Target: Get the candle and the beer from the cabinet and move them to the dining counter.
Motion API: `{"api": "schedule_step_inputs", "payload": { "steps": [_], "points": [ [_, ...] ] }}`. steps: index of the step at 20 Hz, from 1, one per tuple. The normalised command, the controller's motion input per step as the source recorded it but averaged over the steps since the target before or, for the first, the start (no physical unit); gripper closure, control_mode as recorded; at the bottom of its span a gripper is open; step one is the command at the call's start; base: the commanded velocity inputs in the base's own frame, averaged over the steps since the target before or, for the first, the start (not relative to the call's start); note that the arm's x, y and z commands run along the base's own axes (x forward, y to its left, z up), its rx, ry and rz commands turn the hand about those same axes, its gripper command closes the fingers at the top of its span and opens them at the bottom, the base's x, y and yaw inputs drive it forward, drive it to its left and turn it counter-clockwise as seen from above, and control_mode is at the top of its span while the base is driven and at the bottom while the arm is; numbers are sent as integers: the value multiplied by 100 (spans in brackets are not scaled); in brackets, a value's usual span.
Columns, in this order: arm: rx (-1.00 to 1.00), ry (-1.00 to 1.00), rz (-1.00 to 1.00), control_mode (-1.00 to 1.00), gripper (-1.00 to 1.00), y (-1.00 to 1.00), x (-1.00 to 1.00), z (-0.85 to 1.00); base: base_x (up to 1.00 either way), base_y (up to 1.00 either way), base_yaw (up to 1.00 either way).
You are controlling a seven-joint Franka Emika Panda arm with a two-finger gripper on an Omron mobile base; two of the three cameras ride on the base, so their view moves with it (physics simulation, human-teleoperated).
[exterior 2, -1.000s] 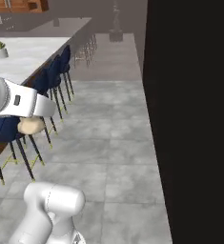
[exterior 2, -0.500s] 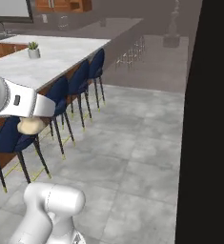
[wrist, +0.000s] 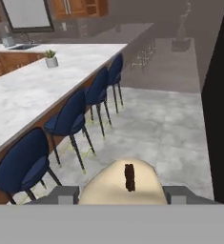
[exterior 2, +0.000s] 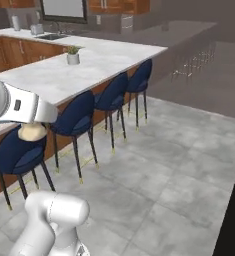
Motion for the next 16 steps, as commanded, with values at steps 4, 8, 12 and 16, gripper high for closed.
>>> {"api": "schedule_step_inputs", "payload": {
  "steps": [4,8,12,16],
  "points": [
    [0,0,0,100,100,0,0,0,100,-49,52],
    [0,0,0,100,100,0,0,0,100,-44,53],
    [0,0,0,100,100,0,0,0,100,-44,58],
    [0,0,0,100,100,0,0,0,100,-40,64]
  ]
}}
